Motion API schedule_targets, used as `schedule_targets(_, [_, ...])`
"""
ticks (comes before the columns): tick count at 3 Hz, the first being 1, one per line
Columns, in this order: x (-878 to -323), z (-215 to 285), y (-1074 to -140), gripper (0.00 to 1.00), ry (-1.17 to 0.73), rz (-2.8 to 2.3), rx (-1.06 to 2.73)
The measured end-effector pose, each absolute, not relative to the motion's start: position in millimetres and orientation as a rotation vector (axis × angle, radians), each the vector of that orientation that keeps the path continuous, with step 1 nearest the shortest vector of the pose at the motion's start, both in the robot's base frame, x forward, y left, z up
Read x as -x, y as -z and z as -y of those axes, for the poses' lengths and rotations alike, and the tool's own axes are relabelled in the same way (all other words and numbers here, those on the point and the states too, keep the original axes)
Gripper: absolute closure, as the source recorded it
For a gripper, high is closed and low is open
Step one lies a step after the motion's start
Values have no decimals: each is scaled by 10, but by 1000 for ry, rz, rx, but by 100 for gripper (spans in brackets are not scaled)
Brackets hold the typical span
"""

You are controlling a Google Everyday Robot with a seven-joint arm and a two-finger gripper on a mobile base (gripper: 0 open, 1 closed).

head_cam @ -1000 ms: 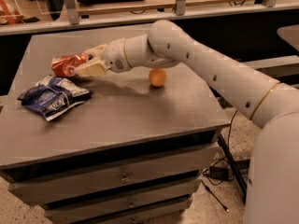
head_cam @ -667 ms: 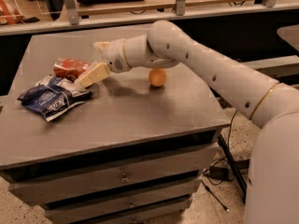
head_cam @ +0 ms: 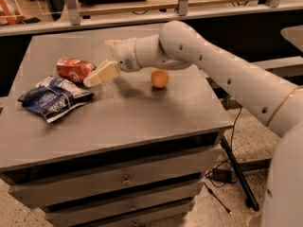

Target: Move coke can near blue chip bag

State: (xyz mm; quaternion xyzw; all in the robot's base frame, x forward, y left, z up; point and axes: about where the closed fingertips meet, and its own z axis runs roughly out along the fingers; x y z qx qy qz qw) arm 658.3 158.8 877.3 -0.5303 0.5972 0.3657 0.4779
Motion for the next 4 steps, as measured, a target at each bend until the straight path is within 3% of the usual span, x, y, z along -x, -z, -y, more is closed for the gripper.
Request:
schedule_targets(2, [-6732, -554, -9152, 0, -617, -1519, 1090])
schedule_targets(4, [-6779, -421, -9188, 0, -586, -1524, 1056])
